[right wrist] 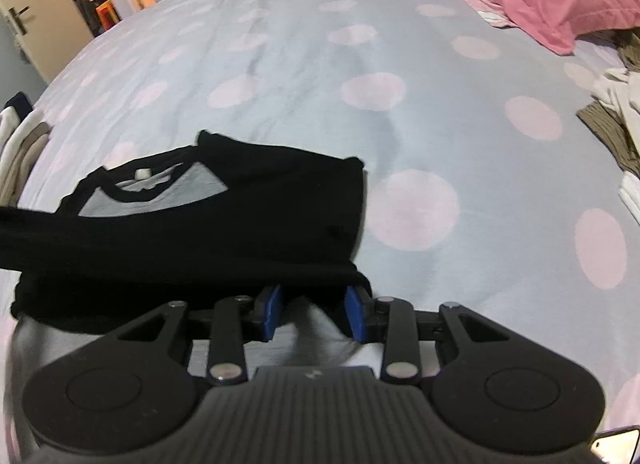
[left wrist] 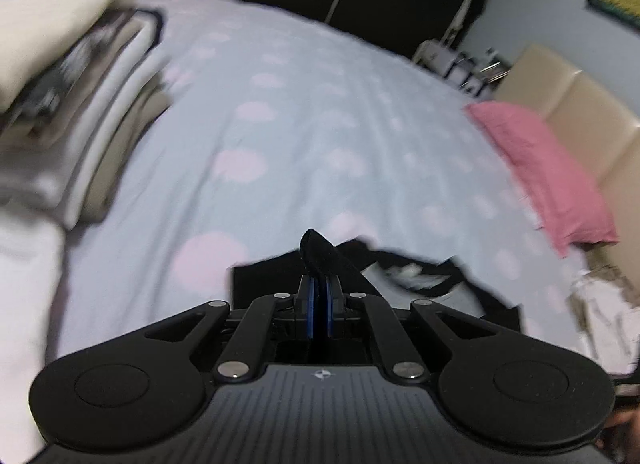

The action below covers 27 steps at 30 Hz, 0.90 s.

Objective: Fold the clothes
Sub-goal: 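Press the folded black shirt edge flat with the left gripper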

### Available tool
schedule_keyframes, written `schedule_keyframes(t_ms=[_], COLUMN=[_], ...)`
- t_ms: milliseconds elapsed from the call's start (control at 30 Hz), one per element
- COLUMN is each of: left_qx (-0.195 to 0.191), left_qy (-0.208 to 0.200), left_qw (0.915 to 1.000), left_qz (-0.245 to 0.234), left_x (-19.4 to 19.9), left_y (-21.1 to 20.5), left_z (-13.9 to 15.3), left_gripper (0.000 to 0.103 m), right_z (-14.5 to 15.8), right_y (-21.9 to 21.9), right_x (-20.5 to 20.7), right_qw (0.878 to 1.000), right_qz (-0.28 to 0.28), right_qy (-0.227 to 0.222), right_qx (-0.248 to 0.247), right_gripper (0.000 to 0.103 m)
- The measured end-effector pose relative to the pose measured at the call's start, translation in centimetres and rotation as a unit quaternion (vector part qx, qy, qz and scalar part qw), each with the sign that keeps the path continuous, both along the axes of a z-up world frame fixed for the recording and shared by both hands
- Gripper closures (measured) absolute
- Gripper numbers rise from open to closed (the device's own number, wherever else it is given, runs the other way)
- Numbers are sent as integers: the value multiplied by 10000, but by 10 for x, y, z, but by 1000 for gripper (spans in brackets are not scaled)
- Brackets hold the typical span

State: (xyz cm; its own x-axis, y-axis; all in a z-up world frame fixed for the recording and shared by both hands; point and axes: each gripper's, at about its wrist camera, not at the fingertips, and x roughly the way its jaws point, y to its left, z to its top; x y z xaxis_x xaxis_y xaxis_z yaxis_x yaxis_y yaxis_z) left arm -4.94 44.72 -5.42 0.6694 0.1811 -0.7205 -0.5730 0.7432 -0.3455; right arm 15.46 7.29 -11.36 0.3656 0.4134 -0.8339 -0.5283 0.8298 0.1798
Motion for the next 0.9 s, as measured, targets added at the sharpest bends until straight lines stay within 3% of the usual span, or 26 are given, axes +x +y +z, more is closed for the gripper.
schedule_keyframes(t_ms=[167,300,467,600,633,800,867,900], left_qx=[-230,-343,-274,-339,-352,-375,-270,-202], left_qy=[325,342,791,892,859,850,887,891], left_qw=[9992,9988,9965,9954,9957,9956,9955,9954], left_qz=[69,37,6,21,34,106,219,298], left_x=[-10,-10,-3,-6,-6,-7,-7,-8], left_y=[14,14,10,12,12,13,12,11], left_z=[-41,-50,-60,-65,-64,-62,-61,-59], left_gripper=[99,99,99,94,94,90,84,82], right_z=[-4,-6,-8,-7,-3,6,3,-1], right_y=[7,-1,-9,-6,-7,-3,2,8], right_x=[-10,-6,-1,-1,-2,-10,-17,-22], right_qw=[9995,9995,9989,9966,9968,9960,9944,9938], right_qz=[192,-51,-195,-81,-76,336,528,653], right_qy=[-8,13,282,658,674,832,897,887], right_qx=[-243,-315,-306,-493,-426,43,160,140], right_gripper=[67,80,81,69,65,65,69,76])
